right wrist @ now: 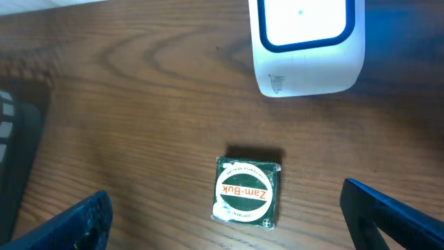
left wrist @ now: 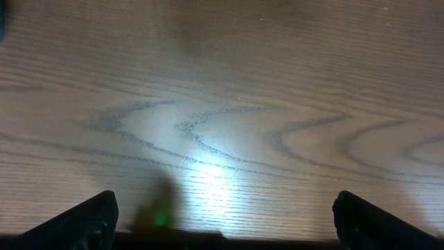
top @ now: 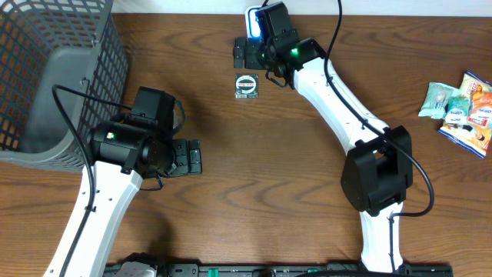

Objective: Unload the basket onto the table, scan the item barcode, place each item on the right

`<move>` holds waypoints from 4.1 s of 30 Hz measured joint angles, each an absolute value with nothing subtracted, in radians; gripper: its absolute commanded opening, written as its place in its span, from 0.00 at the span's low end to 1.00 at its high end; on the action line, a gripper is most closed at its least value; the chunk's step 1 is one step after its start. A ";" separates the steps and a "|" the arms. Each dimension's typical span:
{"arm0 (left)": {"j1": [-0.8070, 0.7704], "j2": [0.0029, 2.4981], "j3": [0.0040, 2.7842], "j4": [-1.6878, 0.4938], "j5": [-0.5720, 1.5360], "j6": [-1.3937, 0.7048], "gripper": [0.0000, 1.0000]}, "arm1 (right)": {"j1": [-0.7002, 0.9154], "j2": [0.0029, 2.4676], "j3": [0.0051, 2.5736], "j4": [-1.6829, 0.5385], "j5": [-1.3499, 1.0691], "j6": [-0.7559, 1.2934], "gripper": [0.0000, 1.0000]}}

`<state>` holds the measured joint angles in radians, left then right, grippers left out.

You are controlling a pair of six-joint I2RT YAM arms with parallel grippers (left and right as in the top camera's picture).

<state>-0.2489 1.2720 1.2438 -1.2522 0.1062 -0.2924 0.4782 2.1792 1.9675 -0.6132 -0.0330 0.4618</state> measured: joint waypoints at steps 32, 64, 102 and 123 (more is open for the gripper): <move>-0.249 1.272 1.244 -1.252 0.106 -0.293 0.98 | 0.555 2.444 1.972 -0.596 0.081 0.398 0.57; -0.249 1.272 1.244 -1.252 0.106 -0.293 0.98 | 0.582 2.359 1.976 -0.714 0.259 0.240 0.52; -0.249 1.272 1.244 -1.252 0.106 -0.293 0.98 | 0.537 2.339 1.854 -0.814 0.076 0.152 0.66; -0.249 1.272 1.244 -1.252 0.106 -0.293 0.98 | 0.503 2.342 1.893 -0.636 0.055 0.094 0.52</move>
